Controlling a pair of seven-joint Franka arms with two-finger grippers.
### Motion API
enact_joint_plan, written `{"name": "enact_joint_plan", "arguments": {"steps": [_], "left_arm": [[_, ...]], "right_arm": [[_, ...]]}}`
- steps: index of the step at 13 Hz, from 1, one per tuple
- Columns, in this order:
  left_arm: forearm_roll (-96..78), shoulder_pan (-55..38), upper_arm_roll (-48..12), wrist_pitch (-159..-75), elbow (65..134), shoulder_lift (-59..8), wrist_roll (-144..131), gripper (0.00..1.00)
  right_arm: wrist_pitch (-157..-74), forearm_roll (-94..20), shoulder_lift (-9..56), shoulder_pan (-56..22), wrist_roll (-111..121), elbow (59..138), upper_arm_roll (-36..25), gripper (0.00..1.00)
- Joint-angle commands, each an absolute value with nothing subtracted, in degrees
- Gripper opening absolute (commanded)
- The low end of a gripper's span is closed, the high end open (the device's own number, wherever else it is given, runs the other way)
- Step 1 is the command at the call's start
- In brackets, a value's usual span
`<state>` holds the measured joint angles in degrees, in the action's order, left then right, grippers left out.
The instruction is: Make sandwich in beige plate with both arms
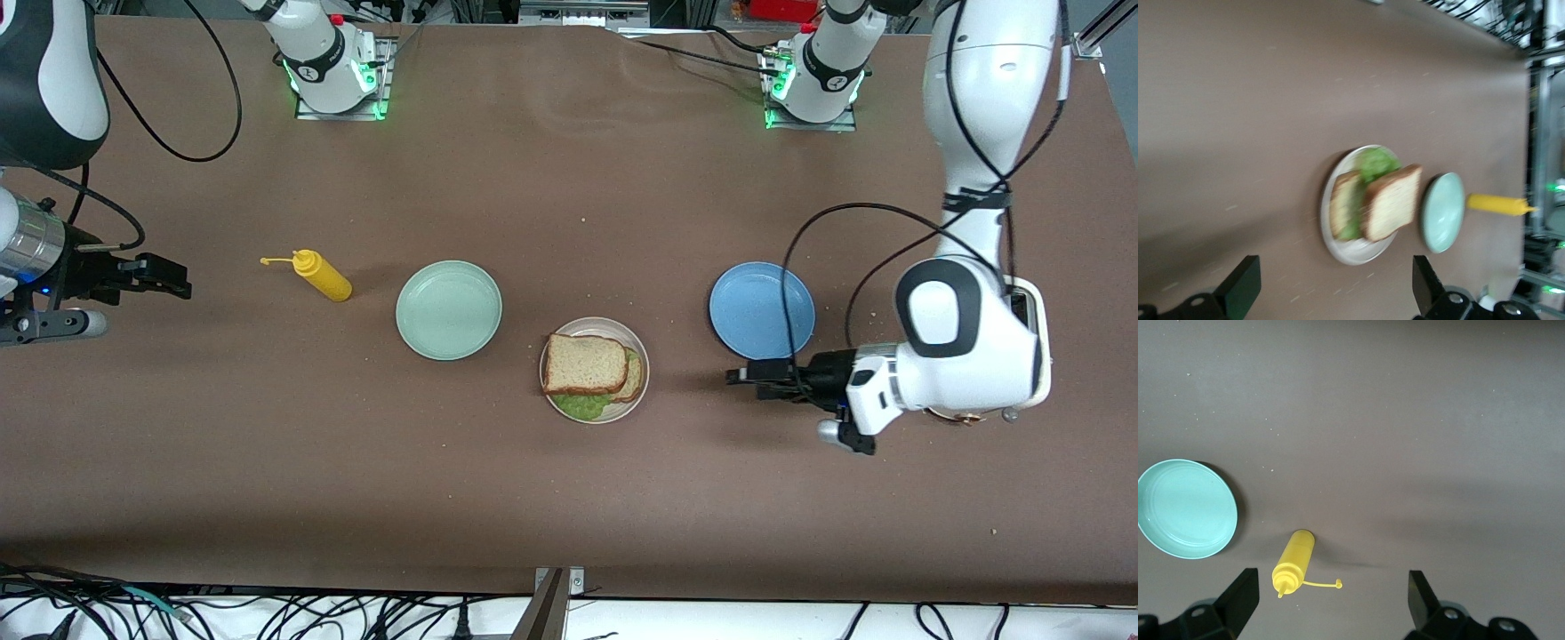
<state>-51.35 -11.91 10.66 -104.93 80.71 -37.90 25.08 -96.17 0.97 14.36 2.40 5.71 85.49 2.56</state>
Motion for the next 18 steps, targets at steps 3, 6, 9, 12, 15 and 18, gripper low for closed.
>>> {"name": "enact_joint_plan", "arguments": {"steps": [3,6,9,12,15,18], "left_arm": [[-27.04,-9.49,10.81,-98.72,81.21,-29.55,16.64,1.00],[-13.66,-9.49,10.72,-92.66,81.12,-24.27,11.00,1.00],[-6.08,-9.41,10.81,-86.07,81.12,-20.23,9.76,1.00],[-5.89,-9.32,12.39,-82.45,81.12,-18.02,7.92,1.00],[-5.80,-9.05,14.40,-79.55,81.12,-16.70,7.12,1.00],[-5.80,-8.96,16.34,-78.31,81.04,-16.70,7.21,1.00]], "right_arm": [[-96.24,0.88,12.39,2.90,6.94,87.54,2.81,0.99],[-96.24,0.88,12.39,2.90,6.94,87.54,2.81,0.99],[-96.24,0.88,12.39,2.90,7.12,87.54,2.72,0.99],[-96.24,0.88,12.39,2.90,7.03,87.54,2.81,0.99],[-96.24,0.88,12.39,2.90,7.03,87.54,2.81,0.99],[-96.24,0.88,12.39,2.90,7.03,87.54,2.81,0.99]]}}
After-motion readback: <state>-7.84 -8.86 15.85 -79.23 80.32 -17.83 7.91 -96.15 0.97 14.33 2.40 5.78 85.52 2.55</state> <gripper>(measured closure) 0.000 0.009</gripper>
